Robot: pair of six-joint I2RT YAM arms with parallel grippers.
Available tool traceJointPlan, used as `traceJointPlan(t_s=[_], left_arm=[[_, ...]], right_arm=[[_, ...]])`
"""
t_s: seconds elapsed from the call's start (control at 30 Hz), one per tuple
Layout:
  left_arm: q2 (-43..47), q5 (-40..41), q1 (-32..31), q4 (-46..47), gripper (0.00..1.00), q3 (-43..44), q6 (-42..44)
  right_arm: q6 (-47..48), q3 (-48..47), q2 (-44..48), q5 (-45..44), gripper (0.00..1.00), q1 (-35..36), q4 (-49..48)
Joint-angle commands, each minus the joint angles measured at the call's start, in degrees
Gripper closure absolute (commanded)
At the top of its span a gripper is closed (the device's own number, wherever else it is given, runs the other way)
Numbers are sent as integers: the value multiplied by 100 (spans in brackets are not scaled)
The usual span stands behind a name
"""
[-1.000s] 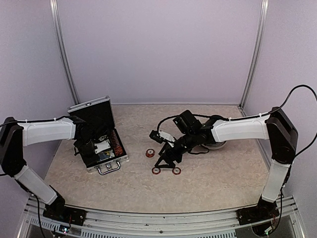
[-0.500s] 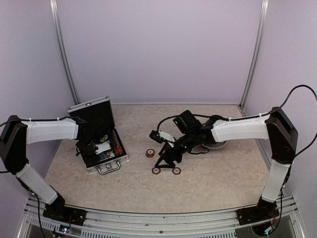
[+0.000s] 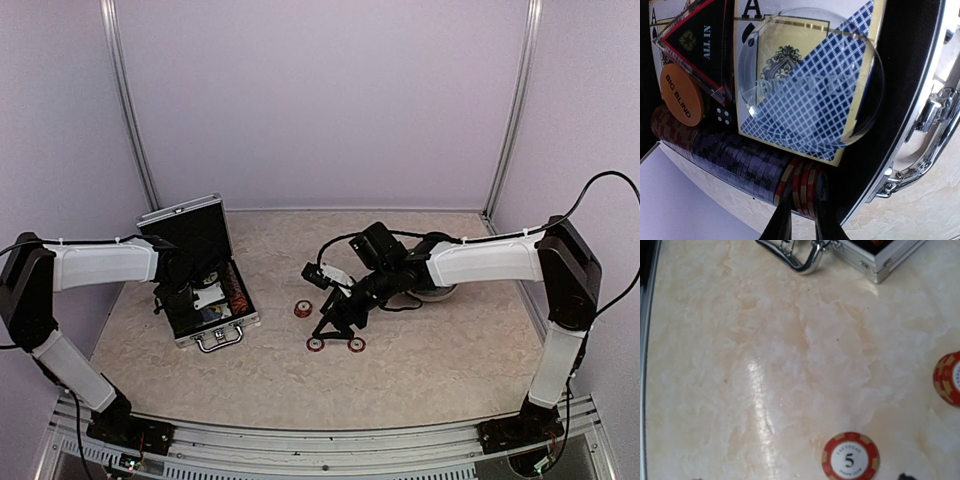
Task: Pack up texas hold em set
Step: Place the pile of poker chips in the slot.
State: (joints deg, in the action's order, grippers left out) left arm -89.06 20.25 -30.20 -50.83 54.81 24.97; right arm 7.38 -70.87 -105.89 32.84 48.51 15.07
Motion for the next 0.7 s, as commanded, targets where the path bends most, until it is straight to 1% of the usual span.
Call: traceJointPlan(t_s=[0.0, 0.27, 0.5, 0.6, 0.67], left_arm=[[-19, 89, 24, 79, 81, -43, 18], [55, -112, -48, 31, 77, -120, -96], [90, -176, 26, 88, 76, -213, -69], [51, -171, 40, 102, 80, -196, -61], [5, -164, 49, 79, 84, -154, -77]], right_arm=[[-21, -59, -80, 89, 17, -52, 22], [-8, -77, -129, 60, 17, -52, 45], [-8, -89, -158, 55, 17, -52, 57], [-2, -87, -163, 51, 17, -52, 74], [1, -85, -168, 47, 17, -52, 77]])
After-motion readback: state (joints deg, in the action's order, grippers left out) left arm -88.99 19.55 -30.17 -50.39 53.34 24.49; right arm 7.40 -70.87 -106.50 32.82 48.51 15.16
